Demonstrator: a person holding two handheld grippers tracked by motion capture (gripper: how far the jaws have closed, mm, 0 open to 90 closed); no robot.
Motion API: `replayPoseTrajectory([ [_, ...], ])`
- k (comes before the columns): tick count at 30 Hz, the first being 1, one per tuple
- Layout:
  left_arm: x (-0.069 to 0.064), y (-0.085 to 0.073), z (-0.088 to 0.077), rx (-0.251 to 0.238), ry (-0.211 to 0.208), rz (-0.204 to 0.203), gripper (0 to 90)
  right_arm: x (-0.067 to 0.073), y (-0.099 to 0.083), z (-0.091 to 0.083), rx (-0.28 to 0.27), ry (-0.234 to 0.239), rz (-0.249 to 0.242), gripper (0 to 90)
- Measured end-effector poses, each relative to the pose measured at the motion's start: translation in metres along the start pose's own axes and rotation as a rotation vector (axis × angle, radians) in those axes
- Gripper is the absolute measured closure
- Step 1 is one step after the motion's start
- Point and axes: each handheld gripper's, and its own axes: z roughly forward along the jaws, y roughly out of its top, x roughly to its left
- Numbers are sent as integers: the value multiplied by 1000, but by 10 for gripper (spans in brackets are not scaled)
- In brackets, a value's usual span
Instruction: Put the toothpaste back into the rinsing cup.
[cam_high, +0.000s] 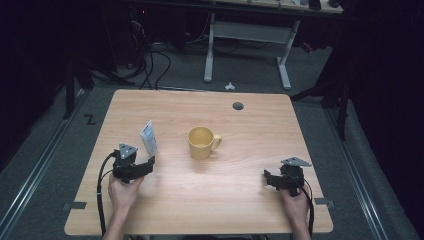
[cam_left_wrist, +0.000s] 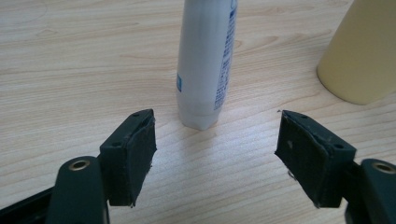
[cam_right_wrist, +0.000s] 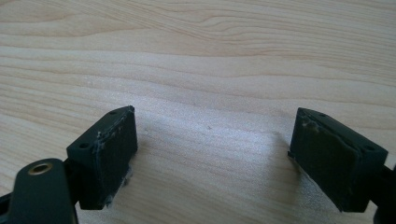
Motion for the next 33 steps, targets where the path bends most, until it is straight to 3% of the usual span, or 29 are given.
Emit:
replayPoseTrajectory([
  [9,8,13,-1,-10,14,-27,274,0,0,0,0,0,0,148],
  [14,11,23,-3,-55,-9,-62,269,0,0,0,0,0,0,148],
  [33,4,52,19,-43,21,-14,339,0,0,0,0,0,0,148],
])
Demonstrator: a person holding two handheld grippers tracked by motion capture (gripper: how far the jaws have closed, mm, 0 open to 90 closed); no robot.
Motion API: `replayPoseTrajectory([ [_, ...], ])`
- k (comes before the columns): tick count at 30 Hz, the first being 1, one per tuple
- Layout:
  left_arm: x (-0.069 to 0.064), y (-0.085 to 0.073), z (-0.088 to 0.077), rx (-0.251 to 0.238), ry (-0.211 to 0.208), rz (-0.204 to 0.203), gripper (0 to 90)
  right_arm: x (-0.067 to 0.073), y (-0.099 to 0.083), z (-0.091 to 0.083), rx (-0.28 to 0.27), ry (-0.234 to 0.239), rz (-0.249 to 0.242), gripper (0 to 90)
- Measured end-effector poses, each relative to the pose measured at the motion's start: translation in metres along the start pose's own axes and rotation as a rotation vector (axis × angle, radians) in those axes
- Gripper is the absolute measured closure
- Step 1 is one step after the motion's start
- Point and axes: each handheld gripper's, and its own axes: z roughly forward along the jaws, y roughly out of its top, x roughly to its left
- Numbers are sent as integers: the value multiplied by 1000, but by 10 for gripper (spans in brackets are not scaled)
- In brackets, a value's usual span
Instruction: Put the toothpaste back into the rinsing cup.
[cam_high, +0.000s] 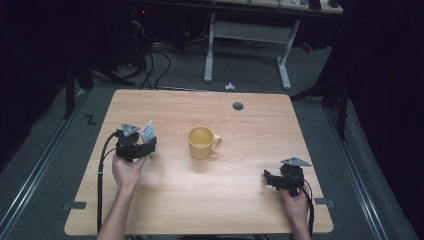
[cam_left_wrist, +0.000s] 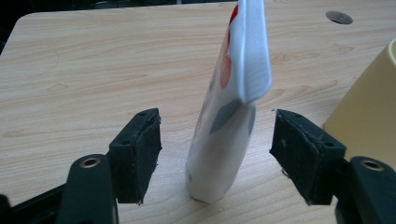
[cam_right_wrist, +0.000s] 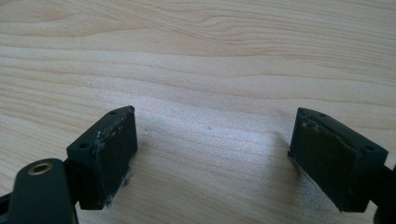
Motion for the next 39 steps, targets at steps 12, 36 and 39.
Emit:
replayPoseTrajectory([
  [12,-2,-1,9,-17,2,8,505,0,0,0,0,0,0,148],
  [36,-2,-2,11,-2,-7,18,668,0,0,0,0,0,0,147],
  [39,-3,-2,10,-1,-10,21,669,0,0,0,0,0,0,148],
])
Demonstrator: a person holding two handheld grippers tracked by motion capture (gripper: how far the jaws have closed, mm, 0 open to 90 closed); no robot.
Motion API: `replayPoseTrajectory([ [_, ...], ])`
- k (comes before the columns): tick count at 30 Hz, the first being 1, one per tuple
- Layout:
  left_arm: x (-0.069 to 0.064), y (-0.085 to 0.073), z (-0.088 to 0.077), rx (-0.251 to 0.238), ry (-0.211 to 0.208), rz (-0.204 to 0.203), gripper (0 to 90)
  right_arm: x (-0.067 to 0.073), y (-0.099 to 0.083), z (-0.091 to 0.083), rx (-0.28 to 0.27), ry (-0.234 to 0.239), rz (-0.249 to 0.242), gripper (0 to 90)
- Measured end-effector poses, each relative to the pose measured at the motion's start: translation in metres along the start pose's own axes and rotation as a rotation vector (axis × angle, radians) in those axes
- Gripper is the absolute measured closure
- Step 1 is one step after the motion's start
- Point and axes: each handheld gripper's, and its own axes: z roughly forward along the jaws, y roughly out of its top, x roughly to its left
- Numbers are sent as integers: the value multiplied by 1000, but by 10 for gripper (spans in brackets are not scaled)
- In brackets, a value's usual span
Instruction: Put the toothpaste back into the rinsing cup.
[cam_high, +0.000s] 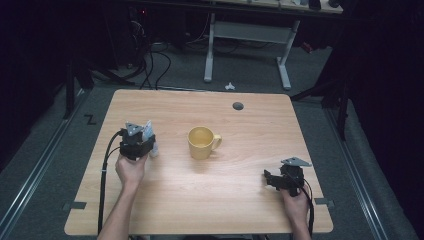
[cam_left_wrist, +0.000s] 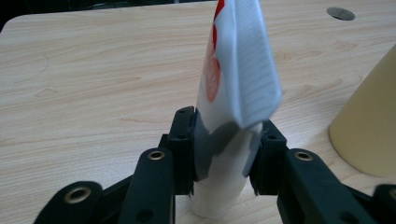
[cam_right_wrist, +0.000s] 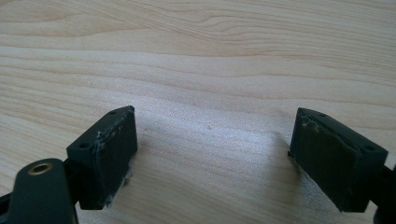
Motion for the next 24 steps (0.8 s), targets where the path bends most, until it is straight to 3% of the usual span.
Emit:
replayPoseTrajectory([
  [24,-4,4,-22,-27,-92,-8,671,0,0,0,0,-1,1,148],
])
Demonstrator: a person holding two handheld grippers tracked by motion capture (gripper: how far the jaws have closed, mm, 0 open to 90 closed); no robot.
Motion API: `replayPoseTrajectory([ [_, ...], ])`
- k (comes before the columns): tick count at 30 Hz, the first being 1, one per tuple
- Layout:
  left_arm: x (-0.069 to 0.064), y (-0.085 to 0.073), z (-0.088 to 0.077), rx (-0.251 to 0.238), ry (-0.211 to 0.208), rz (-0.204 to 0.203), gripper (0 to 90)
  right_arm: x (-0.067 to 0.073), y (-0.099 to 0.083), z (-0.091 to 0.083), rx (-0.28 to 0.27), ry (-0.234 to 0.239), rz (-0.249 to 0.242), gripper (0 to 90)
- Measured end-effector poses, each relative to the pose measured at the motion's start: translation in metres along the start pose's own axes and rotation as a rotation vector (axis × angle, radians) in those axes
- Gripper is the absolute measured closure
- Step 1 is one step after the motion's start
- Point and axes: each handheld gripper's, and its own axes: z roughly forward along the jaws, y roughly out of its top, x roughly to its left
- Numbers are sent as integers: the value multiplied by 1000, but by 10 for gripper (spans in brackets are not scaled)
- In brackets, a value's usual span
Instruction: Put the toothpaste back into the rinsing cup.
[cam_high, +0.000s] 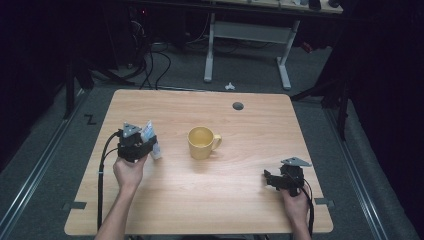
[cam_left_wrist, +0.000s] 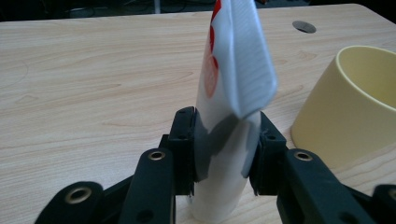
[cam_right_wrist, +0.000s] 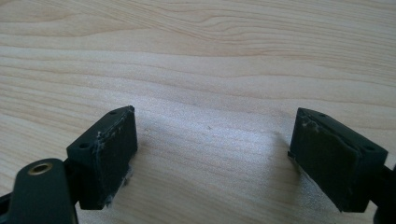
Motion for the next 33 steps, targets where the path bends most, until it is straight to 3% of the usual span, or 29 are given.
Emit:
replayPoseTrajectory([
  [4,-4,4,-4,4,-9,20,671,0,0,0,0,0,-1,147],
  [8,-6,8,-9,-10,-39,0,672,0,0,0,0,0,-1,148],
  [16,-14,15,-16,-17,-85,0,672,0,0,0,0,0,-1,148],
  [26,-24,28,-21,-21,-94,47,675,0,0,0,-1,1,-3,147],
  [33,-33,39,-24,-30,-122,68,676,0,0,0,-1,1,-4,148],
])
